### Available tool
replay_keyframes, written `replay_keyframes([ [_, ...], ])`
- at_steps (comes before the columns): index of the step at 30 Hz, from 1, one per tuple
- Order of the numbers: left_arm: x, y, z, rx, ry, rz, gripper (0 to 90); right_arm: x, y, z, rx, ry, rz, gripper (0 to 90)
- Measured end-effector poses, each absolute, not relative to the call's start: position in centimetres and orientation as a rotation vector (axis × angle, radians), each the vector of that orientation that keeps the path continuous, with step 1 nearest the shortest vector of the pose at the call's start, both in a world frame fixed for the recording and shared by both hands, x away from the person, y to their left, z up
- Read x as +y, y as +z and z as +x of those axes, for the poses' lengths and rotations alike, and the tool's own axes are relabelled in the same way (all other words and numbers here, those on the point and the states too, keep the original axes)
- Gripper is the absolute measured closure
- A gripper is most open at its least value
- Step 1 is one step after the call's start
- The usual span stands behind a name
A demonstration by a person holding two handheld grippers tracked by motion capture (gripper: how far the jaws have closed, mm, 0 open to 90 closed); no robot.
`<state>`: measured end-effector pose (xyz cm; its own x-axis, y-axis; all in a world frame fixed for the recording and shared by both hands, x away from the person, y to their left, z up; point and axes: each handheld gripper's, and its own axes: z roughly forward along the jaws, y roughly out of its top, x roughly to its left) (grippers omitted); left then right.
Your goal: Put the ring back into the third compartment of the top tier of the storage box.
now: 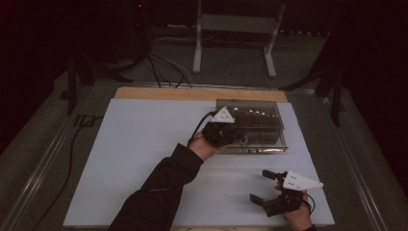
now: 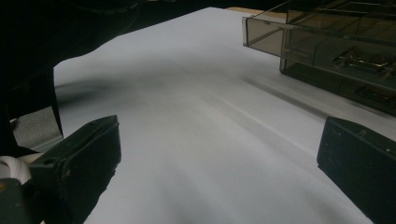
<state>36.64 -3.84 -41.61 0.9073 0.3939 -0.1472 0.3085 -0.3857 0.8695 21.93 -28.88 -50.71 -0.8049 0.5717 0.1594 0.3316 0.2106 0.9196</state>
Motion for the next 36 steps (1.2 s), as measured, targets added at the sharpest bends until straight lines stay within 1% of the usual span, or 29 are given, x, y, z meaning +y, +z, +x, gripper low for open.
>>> replay_keyframes([
  [9, -5.5, -41.8, 37.6, 0.497, 0.09, 2.01, 89.7, -28.9, -50.7, 22.0, 2.264, 1.637, 0.862, 0.0],
  [25, -9.1, -42.3, 39.3, 0.489, 0.009, 2.008, 89.7, -29.2, -50.6, 21.9, 2.248, 1.651, 0.871, 0.0],
  [35, -11.2, -42.4, 40.0, 0.479, -0.002, 2.042, 89.7, -29.3, -50.6, 21.8, 2.245, 1.659, 0.874, 0.0],
  [36, -11.6, -42.5, 40.0, 0.476, 0.012, 2.052, 89.6, -29.4, -50.6, 21.8, 2.246, 1.659, 0.874, 0.0],
])
